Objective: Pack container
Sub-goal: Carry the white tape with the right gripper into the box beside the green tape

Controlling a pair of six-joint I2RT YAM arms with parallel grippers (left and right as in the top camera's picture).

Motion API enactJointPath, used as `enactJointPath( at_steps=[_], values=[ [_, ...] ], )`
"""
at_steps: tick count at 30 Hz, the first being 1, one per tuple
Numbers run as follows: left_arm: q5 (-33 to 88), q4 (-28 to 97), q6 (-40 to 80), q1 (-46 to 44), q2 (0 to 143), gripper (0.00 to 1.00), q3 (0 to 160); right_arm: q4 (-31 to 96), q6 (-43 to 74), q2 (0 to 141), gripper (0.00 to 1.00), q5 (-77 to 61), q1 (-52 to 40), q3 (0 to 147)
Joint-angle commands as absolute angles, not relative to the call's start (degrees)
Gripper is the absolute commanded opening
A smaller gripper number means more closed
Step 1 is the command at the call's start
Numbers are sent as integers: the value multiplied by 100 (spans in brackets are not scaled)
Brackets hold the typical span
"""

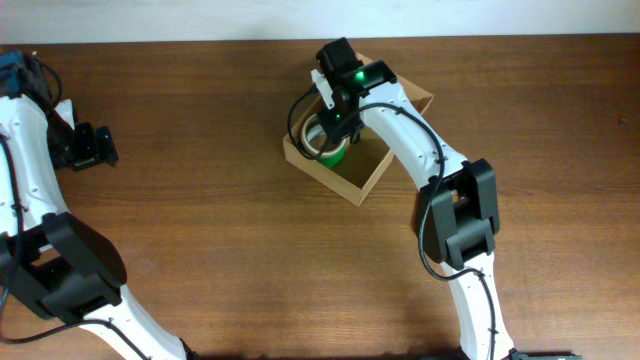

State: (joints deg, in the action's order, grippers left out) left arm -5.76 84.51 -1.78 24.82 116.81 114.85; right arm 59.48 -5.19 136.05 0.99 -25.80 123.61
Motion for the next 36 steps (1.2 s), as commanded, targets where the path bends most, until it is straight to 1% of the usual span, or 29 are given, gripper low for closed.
enactJointPath(
  at_steps=[1,25,28,36],
  values=[
    [-519,8440,-266,2493,11732,100,11437,5859,-554,13649,4,67,-2628,12363],
    [-519,8440,-266,2493,11732,100,11437,5721,-552,13926,4,416,-2617,12363],
    [-519,8440,-266,2493,11732,100,11437,5710,-342,13924,4,746,-2613,12363],
    [-519,8440,-266,2493,11732,100,11437,5791,-388,13924,4,672,-2543,12370]
  ],
)
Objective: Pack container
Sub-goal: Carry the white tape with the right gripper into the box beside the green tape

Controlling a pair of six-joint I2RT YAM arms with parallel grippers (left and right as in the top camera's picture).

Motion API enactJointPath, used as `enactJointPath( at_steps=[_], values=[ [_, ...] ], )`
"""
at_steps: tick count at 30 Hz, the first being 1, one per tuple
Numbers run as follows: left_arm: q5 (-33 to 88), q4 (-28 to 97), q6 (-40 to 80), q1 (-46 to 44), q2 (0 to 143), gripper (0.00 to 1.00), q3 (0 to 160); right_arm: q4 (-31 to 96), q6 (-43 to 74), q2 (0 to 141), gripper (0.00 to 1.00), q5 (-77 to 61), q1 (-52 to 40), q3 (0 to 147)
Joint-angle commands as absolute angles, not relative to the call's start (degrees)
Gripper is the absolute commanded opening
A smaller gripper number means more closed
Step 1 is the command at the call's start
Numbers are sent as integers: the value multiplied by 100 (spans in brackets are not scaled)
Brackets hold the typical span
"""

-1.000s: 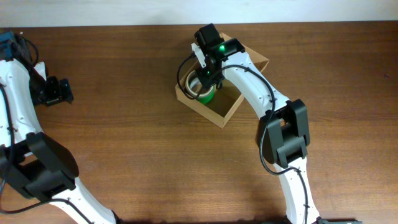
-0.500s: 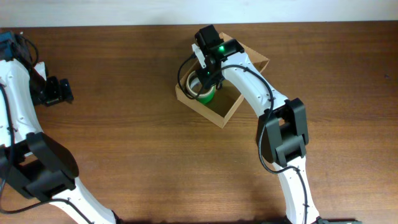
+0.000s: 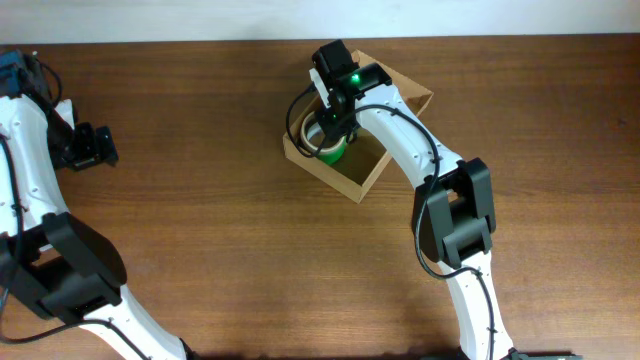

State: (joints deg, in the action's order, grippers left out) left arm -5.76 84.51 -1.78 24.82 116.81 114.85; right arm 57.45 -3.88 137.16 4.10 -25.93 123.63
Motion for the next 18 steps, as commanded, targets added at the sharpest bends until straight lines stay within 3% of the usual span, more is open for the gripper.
enactJointPath(
  at_steps=[1,11,12,14,18],
  values=[
    [-519,8440,-266,2493,11732,100,11437,5813,-429,13922,4,615,-2543,12372],
    [-519,8440,-266,2493,11732,100,11437,5935,-425,13922,4,607,-2541,12623],
    [-519,8440,-266,2493,11732,100,11437,5957,-421,13922,7,604,-2543,12682],
    [-519,8440,-266,2493,11732,100,11437,6020,-344,13922,46,598,-2543,12811],
    [-519,8440,-266,2493,11732,100,11437,6261,-294,13911,45,495,-2543,13216]
  ],
)
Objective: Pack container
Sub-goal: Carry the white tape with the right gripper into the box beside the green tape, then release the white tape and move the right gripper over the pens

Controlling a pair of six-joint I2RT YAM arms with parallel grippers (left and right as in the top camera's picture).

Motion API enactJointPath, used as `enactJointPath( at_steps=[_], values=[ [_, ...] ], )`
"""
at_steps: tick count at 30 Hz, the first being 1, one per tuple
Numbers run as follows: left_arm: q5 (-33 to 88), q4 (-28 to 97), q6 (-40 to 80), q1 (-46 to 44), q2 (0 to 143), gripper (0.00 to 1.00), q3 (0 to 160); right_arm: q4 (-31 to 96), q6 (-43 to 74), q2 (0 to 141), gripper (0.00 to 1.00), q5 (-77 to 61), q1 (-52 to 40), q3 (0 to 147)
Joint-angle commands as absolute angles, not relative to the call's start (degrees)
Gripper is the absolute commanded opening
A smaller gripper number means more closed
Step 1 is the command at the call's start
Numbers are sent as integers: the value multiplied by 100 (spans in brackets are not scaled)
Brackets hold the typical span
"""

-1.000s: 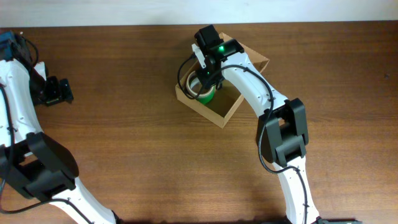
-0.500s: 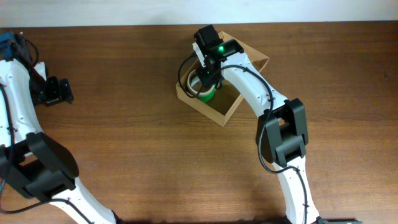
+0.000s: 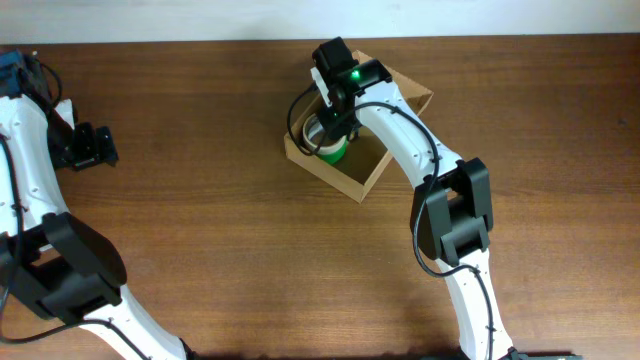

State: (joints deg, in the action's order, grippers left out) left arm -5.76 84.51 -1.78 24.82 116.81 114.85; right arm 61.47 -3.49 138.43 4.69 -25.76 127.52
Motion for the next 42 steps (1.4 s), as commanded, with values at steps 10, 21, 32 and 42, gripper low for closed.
enactJointPath(
  at_steps=[10,21,32,42],
  values=[
    [-519,8440,-266,2493,11732,100,11437,7491,-298,13856,44,548,-2569,15211],
    [-519,8440,-266,2493,11732,100,11437,8040,-425,12016,45,1667,-2346,15688],
    [-519,8440,-266,2493,11732,100,11437,7618,248,9019,45,1343,329,12191],
    [-519,8440,-266,2493,11732,100,11437,6860,788,9229,57,-331,1000,8709]
  ],
)
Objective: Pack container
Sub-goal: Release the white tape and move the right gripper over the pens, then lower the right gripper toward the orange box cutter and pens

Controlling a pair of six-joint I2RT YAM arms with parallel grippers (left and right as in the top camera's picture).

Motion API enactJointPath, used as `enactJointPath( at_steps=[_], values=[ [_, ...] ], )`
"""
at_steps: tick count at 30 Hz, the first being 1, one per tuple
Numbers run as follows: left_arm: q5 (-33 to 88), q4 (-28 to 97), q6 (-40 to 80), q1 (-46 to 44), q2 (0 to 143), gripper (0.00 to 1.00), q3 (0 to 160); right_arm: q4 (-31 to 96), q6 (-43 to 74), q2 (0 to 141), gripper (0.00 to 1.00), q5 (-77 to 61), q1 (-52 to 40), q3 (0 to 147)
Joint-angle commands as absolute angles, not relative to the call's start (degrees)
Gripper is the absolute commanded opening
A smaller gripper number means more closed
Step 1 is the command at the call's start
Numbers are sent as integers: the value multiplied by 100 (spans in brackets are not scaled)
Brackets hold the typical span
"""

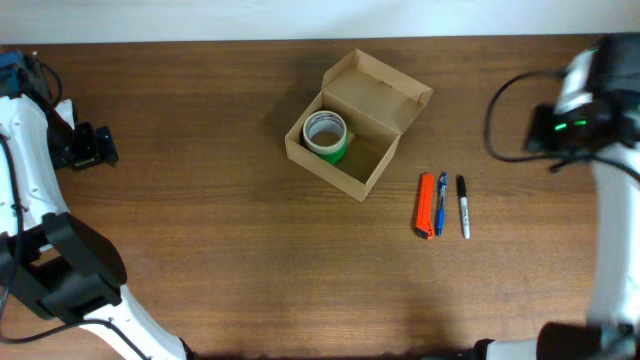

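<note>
An open cardboard box [372, 172] sits tilted at the middle back of the table, its lid flap folded back. A green tape roll [326, 135] lies in the box's left corner. To the right of the box an orange cutter [426, 206], a blue pen [440, 203] and a black marker [463, 207] lie side by side on the wood. My right gripper [540, 136] hangs blurred at the far right, well away from the box; its fingers cannot be made out. My left gripper [96, 146] rests at the far left edge.
The brown wooden table [230, 260] runs to a pale wall at the back. The left arm's white links [30, 200] run down the left side, and the right arm's links [612, 250] run down the right edge.
My right gripper was down in the box at the green tape roll; now it is at the far right edge and the roll lies alone in the box. The cutter, pen and marker now show.
At all three earlier moments my right gripper was inside the box's left corner at the green tape roll, shifting only slightly. Now the arm is away at the right and the roll stays in the box. The left arm has not moved.
</note>
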State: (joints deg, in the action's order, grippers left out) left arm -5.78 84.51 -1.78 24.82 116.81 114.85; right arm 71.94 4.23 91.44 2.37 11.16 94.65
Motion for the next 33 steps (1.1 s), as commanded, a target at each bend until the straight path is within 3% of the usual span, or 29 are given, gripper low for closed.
enactJointPath(
  at_steps=[1,5,17,33],
  values=[
    [-519,8440,-266,2493,11732,100,11437,6722,814,9271,57,-397,945,8534],
    [-519,8440,-266,2493,11732,100,11437,6167,930,9671,60,-449,491,7902],
    [-519,8440,-266,2493,11732,100,11437,6097,646,11249,56,-456,-432,7874],
    [-532,8440,-266,2493,11732,100,11437,5865,707,11375,56,-624,-773,7863]
  ],
)
